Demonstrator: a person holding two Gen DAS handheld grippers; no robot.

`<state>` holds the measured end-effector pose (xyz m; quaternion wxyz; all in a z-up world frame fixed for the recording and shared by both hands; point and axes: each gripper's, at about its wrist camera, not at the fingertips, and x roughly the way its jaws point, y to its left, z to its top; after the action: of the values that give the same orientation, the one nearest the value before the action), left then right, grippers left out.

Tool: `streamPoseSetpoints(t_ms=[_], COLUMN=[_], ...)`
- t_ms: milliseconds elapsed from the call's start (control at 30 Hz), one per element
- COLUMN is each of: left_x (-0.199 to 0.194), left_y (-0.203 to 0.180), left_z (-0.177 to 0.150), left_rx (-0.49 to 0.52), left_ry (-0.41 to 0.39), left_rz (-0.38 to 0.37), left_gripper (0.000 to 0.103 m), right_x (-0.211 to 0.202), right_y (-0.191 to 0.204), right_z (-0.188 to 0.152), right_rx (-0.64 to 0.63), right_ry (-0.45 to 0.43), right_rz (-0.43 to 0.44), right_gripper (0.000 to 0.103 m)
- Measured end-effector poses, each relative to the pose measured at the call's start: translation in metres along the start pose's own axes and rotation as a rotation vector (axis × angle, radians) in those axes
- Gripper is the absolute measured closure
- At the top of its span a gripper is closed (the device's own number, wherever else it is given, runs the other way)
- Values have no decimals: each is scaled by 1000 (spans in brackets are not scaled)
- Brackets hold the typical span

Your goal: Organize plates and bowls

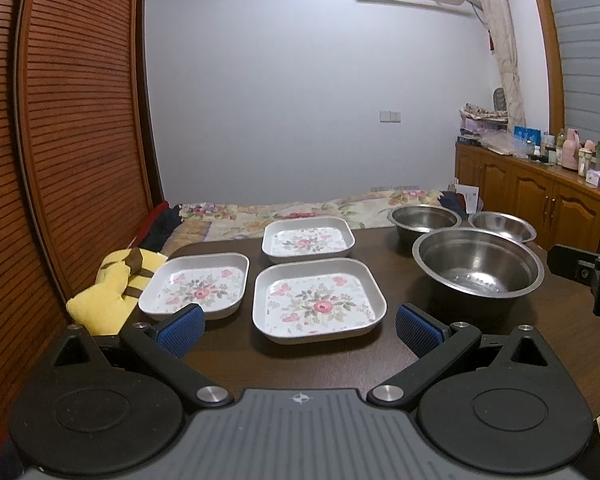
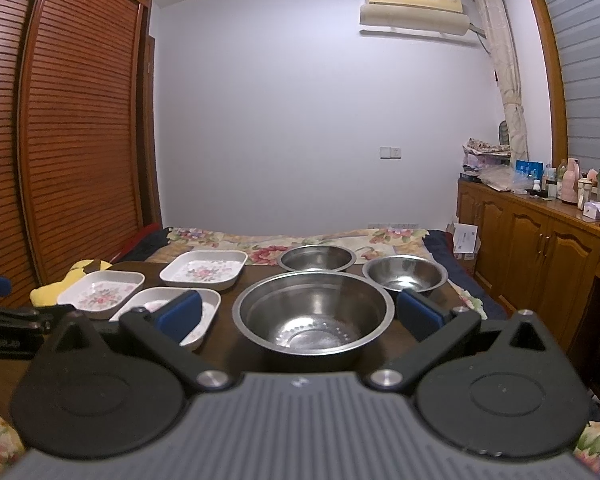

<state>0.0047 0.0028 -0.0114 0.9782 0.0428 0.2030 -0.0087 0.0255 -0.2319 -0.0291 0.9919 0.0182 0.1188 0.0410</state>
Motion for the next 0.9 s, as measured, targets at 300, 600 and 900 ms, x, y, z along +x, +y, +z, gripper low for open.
streamPoseSetpoints(t_ms=[300,600,900], left_x=[27,43,59], left_y=[13,38,66], left_z=[-12,-21,-14], left_rx=[-13,-47,-20], left_ry=[112,175,157], left_rz=[-23,-36,14], left_gripper=[0,0,0], right_x=[12,29,59], right_y=[7,26,61], right_z=[-10,-9,-3], right_rx=[-11,-44,-76], right_ry=[32,51,110], right_rz=[39,126,262], right_gripper=[0,0,15])
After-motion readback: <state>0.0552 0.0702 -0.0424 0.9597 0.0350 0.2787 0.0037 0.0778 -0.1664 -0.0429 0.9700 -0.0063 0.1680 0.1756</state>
